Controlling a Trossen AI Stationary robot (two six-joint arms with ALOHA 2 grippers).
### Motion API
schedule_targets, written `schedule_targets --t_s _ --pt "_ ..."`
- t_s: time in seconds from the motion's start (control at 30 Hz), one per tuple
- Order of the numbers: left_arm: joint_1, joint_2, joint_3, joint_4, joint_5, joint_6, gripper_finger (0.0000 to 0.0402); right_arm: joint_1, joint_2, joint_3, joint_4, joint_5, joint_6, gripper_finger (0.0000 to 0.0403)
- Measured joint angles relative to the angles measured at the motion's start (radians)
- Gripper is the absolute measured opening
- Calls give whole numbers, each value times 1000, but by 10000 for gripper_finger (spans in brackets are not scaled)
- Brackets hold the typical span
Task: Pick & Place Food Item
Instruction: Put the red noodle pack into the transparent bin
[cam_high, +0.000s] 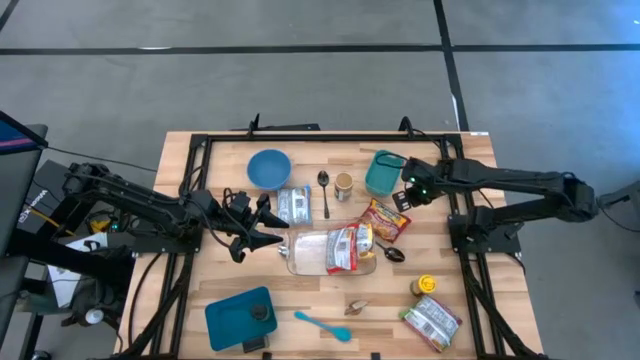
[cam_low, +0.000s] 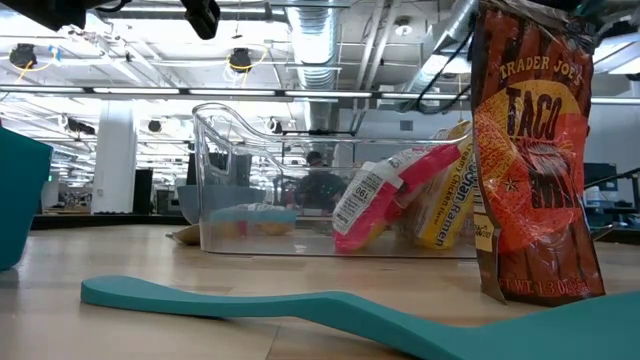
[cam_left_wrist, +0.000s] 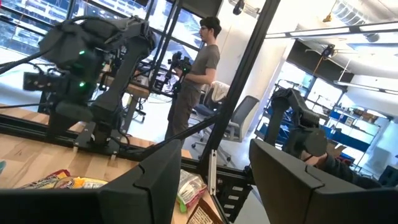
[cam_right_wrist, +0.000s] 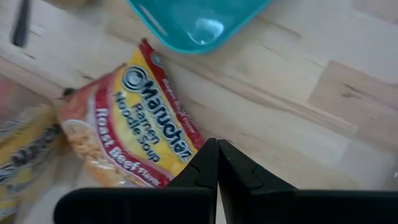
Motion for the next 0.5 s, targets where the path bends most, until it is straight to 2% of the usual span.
schedule_targets --t_s 0.33,0.5 --pt "0 0 0 0 0 0 186 -76 94 0 11 -58 -44 0" --pt "0 0 0 0 0 0 186 -58 102 -29 160 -98 -56 0"
